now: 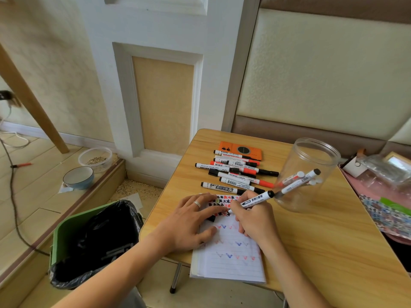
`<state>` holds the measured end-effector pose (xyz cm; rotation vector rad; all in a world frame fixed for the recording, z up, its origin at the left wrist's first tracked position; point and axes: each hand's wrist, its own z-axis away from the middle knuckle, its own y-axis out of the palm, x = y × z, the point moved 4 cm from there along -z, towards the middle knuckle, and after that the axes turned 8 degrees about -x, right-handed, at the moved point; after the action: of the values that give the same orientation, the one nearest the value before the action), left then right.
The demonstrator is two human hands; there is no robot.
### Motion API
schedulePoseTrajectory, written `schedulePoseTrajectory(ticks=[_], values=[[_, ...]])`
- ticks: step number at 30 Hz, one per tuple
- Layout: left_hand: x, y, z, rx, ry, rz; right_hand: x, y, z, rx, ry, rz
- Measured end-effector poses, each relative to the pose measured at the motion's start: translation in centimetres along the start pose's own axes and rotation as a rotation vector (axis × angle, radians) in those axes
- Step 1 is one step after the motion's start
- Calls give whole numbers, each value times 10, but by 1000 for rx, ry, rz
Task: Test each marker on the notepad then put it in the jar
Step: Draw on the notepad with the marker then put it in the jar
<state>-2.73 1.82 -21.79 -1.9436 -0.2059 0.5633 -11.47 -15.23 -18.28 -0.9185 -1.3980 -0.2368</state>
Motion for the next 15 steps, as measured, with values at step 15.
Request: schedulePoseTrajectory(ticks=[15], values=[[0,-1,0,3,1,4,-3,-3,-1,7,40,30]])
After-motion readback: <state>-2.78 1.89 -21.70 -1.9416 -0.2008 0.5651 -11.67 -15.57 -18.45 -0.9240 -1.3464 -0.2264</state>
